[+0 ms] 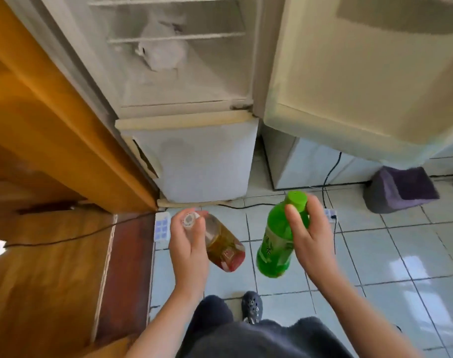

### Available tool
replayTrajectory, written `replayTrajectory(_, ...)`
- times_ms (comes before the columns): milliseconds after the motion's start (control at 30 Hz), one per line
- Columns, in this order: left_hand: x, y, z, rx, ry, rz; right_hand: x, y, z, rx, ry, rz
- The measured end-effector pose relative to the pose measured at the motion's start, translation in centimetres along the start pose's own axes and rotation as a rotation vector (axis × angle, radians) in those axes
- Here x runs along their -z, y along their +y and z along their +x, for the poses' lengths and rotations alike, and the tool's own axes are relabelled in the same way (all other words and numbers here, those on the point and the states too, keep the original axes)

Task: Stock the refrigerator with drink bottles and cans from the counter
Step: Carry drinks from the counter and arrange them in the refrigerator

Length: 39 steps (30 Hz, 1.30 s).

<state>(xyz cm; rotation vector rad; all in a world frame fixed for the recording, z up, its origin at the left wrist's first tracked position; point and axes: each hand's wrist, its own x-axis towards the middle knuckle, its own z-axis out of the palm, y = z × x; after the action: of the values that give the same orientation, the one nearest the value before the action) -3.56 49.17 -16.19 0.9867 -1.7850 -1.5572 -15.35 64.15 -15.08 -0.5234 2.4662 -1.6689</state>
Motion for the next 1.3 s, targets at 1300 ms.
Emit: replayTrajectory(1300, -5.8, 25.8, 58.6, -0.743, -0.212, -0.245, -17.9, -25.9, 52.3, 0.603, 0.422, 0.11)
